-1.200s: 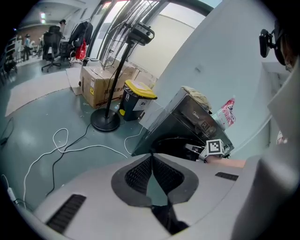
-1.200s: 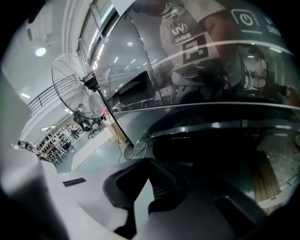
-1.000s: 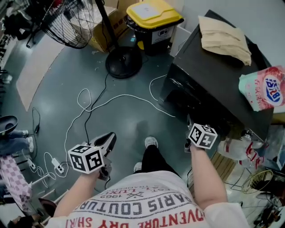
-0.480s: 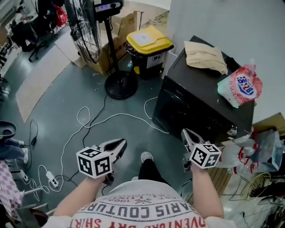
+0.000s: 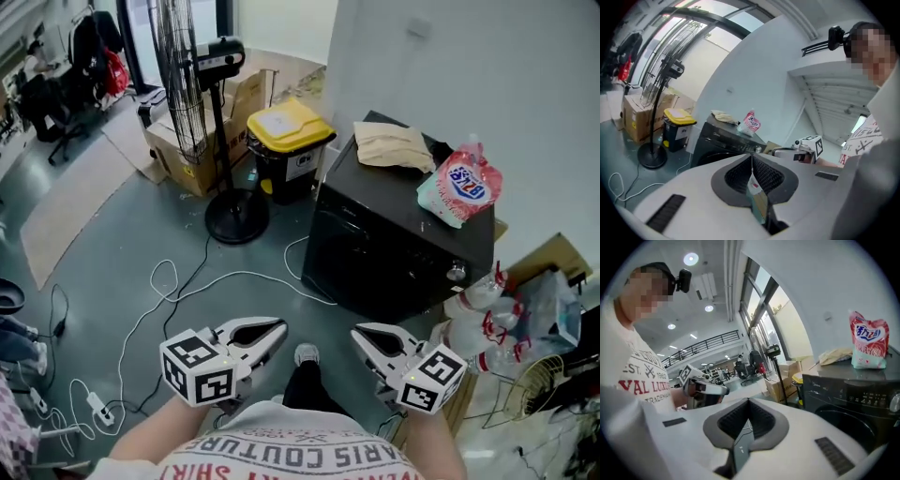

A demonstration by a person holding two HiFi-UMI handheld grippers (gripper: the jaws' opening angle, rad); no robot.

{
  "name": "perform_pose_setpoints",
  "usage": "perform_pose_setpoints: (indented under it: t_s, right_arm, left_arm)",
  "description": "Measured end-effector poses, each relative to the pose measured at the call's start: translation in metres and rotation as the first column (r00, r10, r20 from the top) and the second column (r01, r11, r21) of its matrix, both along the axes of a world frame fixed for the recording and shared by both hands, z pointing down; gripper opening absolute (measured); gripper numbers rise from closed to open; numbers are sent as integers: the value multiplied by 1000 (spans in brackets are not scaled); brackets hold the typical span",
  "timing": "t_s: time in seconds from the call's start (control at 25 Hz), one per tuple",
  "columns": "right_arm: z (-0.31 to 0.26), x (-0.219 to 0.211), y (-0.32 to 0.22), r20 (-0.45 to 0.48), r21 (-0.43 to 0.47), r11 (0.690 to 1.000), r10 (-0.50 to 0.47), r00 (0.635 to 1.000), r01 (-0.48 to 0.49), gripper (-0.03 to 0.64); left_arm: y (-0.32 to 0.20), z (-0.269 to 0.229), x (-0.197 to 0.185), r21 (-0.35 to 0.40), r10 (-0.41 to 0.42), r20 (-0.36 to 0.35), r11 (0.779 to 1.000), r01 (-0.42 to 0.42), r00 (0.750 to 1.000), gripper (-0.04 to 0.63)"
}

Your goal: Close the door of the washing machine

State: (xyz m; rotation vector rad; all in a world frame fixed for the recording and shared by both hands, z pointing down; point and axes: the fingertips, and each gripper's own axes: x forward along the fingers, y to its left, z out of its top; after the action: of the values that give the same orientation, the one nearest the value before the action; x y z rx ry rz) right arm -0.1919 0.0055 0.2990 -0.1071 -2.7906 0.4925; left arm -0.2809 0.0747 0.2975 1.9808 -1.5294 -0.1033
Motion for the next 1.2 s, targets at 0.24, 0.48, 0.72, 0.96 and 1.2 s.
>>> perform_pose_setpoints:
  t_s: [0.24, 0.48, 0.72, 0.96, 1.2]
  right_arm:
    - [-41, 25, 21, 76, 72, 997, 8, 997, -14, 20]
    - [-44, 40, 25, 98, 74, 996, 52, 994, -59, 20]
    - [-47, 46, 27, 113, 72, 994, 75, 991, -84, 20]
    - [-54, 47, 24, 119, 77, 991, 99, 988, -109, 20]
    - [-64, 47, 25, 135, 98, 987, 115, 984, -129, 20]
  left_arm:
    - [1, -36, 20, 87, 69, 24, 994, -70, 997, 32]
    - [-5, -51, 38, 131, 136, 75, 981, -145, 988, 32]
    - [-4, -48, 42, 119, 142, 92, 981, -152, 986, 32]
    - [-2, -47, 49, 107, 157, 97, 980, -167, 983, 32]
    - [0, -54, 50, 122, 165, 117, 976, -179, 979, 32]
